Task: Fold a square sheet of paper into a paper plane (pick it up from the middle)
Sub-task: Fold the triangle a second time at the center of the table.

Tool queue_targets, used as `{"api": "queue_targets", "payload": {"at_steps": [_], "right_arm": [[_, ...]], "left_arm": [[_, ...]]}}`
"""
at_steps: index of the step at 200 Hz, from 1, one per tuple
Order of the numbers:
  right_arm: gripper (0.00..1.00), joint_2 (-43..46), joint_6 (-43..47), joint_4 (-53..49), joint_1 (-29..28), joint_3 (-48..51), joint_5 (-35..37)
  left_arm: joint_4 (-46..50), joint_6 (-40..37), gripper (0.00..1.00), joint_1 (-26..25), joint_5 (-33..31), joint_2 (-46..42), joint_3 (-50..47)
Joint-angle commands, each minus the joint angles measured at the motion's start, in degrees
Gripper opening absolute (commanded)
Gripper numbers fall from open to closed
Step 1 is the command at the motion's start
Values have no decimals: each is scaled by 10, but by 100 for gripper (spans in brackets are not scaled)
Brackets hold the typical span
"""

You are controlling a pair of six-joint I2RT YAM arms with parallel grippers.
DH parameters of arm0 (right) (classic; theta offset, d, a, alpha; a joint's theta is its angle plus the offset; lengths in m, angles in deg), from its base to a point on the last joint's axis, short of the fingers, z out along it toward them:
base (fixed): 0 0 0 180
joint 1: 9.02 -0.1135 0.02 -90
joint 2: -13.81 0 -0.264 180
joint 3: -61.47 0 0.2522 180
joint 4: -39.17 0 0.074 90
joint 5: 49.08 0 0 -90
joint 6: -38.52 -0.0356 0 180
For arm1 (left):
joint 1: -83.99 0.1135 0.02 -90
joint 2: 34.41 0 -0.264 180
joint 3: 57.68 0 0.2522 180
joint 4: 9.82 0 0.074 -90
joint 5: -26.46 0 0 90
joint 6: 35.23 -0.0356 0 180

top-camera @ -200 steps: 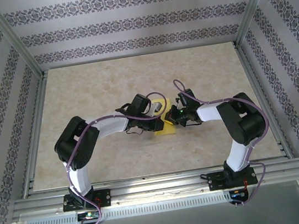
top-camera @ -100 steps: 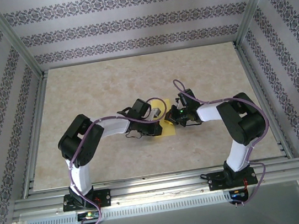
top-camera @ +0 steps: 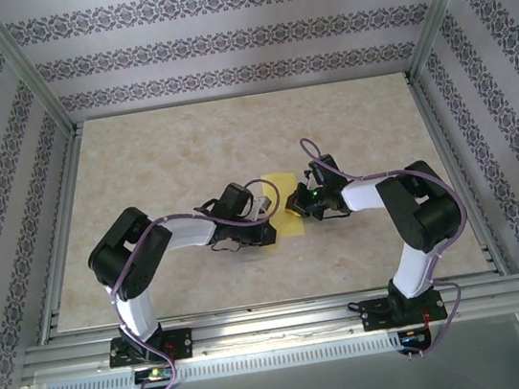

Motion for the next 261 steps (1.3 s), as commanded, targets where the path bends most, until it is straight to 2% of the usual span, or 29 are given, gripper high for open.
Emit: {"api": "queue_targets", "payload": {"at_steps": [1, 49, 94, 178, 216, 261], "right_arm": [[0, -14, 12, -48, 4, 14, 25], [0, -13, 11, -47, 4, 15, 24], [0, -14, 9, -44, 2, 14, 24], [0, -18, 18, -53, 1, 11, 29], [0, -20, 19, -56, 2, 14, 32], [0, -18, 19, -59, 1, 9, 31]], "left_arm": [[-43, 29, 8, 2, 25, -23, 25], [-3, 14, 7, 9, -15, 16, 87], [8, 0, 7, 9, -19, 68, 113], [-79, 50, 7, 11, -20, 48, -7], [-95, 64, 8, 11, -10, 43, -26], [-67, 47, 10, 12, -8, 20, -38]]}}
